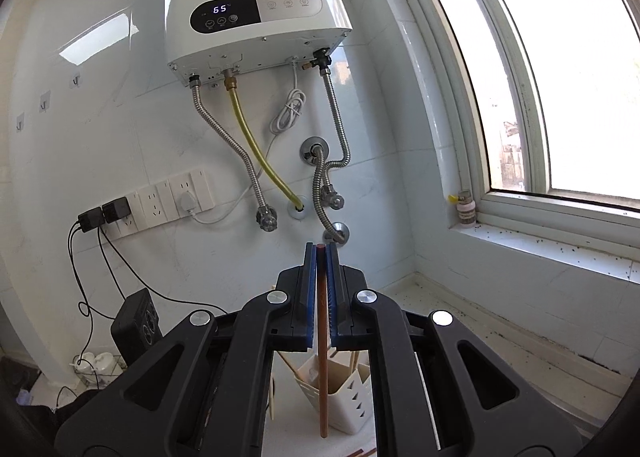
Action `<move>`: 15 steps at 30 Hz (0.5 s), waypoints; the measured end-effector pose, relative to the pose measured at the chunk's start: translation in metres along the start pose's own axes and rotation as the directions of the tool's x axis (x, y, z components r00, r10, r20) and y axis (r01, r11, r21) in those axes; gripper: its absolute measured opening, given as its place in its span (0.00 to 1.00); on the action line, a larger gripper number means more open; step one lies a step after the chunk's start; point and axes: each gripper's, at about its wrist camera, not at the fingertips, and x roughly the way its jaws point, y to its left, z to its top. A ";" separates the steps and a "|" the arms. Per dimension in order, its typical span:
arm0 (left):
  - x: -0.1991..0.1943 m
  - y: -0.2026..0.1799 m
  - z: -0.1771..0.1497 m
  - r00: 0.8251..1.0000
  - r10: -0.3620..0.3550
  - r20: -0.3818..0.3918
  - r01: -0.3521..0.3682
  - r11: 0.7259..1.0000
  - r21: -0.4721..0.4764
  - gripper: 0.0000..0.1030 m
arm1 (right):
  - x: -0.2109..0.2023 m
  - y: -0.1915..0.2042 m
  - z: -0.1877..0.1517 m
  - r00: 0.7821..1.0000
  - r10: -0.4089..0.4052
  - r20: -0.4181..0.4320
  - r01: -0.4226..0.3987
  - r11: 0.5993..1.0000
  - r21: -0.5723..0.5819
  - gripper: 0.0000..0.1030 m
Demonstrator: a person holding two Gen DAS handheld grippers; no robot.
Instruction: Organize utensils
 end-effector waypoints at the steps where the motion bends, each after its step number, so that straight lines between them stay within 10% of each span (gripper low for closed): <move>1: -0.001 0.002 0.001 1.000 0.011 0.028 -0.011 1.000 -0.005 0.04 | 0.006 0.002 0.003 1.000 0.007 0.003 -0.007 1.000 -0.004 0.05; 15: 0.005 -0.009 -0.009 0.922 0.205 0.327 -0.219 0.976 0.005 0.04 | 0.077 -0.003 0.012 1.000 -0.015 -0.015 0.014 0.999 -0.052 0.05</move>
